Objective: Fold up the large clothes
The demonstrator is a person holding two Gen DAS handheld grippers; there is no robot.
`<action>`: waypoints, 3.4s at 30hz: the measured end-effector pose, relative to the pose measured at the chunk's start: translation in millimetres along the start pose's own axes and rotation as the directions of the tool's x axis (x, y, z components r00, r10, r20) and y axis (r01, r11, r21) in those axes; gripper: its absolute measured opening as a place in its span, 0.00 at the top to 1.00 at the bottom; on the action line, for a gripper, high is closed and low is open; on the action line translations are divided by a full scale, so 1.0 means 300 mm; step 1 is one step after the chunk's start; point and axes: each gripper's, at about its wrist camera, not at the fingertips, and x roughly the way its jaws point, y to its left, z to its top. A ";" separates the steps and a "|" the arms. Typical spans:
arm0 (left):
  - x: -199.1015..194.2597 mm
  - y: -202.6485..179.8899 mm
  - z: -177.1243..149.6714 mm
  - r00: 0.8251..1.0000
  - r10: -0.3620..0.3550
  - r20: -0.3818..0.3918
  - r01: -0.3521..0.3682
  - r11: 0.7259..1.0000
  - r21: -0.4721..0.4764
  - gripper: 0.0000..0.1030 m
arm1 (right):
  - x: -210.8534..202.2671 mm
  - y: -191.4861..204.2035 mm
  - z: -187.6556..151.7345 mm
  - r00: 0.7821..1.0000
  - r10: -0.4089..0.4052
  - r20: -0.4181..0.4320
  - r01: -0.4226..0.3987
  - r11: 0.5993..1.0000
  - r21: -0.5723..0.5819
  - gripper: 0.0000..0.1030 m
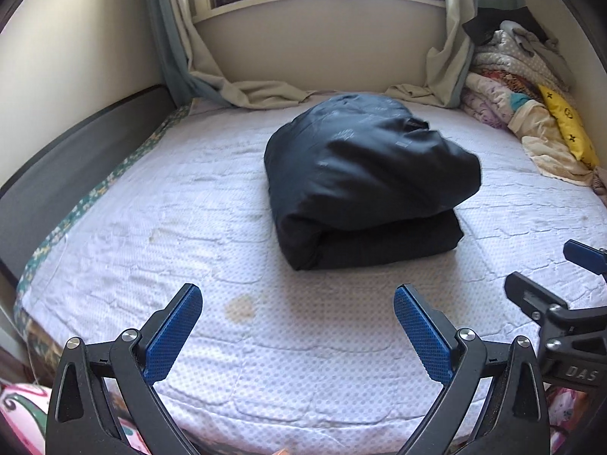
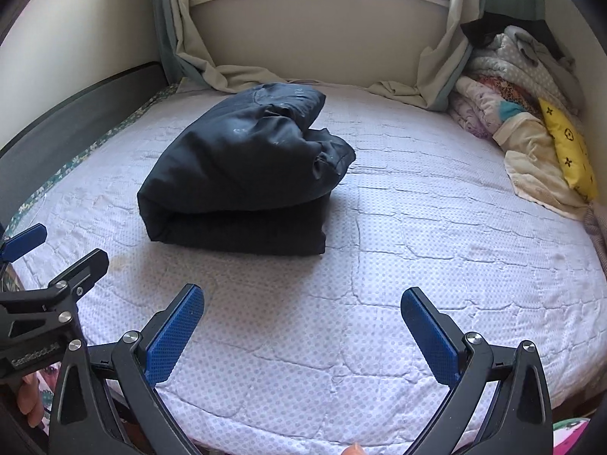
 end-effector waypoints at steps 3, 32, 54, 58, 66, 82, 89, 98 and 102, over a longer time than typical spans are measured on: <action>0.015 0.009 -0.009 1.000 0.001 -0.016 -0.001 1.000 -0.012 0.01 | 0.010 -0.008 -0.009 1.000 0.024 -0.007 -0.024 1.000 0.015 0.00; 0.050 -0.021 -0.027 0.999 -0.009 -0.043 0.010 1.000 0.014 0.01 | 0.076 -0.003 -0.043 0.998 0.051 -0.040 -0.050 0.999 0.014 0.00; 0.042 -0.025 -0.028 0.999 -0.026 -0.042 0.027 1.000 0.012 0.01 | 0.072 -0.009 -0.038 0.997 0.074 -0.035 -0.073 0.997 0.018 0.00; 0.041 -0.026 -0.028 0.999 -0.028 -0.041 0.028 1.000 0.009 0.01 | 0.069 -0.007 -0.040 0.996 0.077 -0.034 -0.076 0.997 0.016 0.00; 0.041 -0.027 -0.026 0.999 -0.030 -0.041 0.030 1.000 0.008 0.01 | 0.066 -0.006 -0.039 0.996 0.083 -0.031 -0.082 0.996 0.015 0.00; 0.041 -0.025 -0.023 0.999 -0.029 -0.039 0.030 0.999 0.011 0.01 | 0.066 -0.010 -0.038 0.995 0.090 -0.031 -0.089 0.996 0.017 0.00; 0.043 -0.023 -0.022 0.999 -0.028 -0.040 0.029 1.000 0.012 0.01 | 0.069 -0.010 -0.040 0.995 0.091 -0.036 -0.090 0.996 0.014 0.00; 0.053 -0.017 -0.023 0.999 -0.022 -0.044 0.023 1.000 0.017 0.01 | 0.080 -0.004 -0.042 0.995 0.092 -0.043 -0.092 0.996 0.004 0.00; 0.057 -0.016 -0.028 0.999 -0.023 -0.046 0.024 1.000 0.016 0.01 | 0.082 -0.003 -0.042 0.995 0.093 -0.044 -0.093 0.996 0.004 0.00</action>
